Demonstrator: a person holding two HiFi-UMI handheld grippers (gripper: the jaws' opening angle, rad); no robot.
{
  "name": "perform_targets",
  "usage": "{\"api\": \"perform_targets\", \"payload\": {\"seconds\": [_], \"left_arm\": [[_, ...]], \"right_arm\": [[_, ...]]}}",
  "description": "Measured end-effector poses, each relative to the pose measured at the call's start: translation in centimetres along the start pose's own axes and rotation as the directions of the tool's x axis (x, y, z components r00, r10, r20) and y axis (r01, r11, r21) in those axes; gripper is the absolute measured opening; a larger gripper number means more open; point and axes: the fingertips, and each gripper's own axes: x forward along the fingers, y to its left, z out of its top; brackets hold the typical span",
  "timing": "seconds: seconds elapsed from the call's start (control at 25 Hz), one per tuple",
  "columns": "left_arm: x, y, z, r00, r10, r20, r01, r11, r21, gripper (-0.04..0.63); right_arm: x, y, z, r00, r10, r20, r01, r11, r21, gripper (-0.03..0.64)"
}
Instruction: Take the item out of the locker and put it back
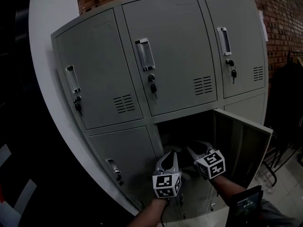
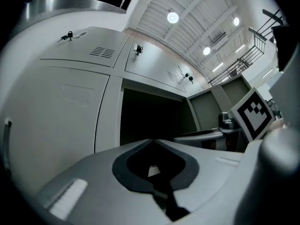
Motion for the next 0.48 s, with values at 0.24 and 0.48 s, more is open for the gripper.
{"api": "perform_targets", "payload": {"seconds": [0.24,0.48], "left_arm": [[1.2,1.0,-0.8,1.0,-0.006,-0.012,0.006,1.0,0.002,-0.003],[1.9,1.7,-1.1,1.0,-0.012,-0.02,0.012,1.0,0.004,-0.003]], "right_arm": [[4.1,-0.7,-0.8,0.996,0.007,-0.086,-0.014,0.997,-0.076,0.253],[6.9,-1.7,-1.5,0.984,-0.003,-0.181,-0.026,0.988,-0.154,0.315]]}}
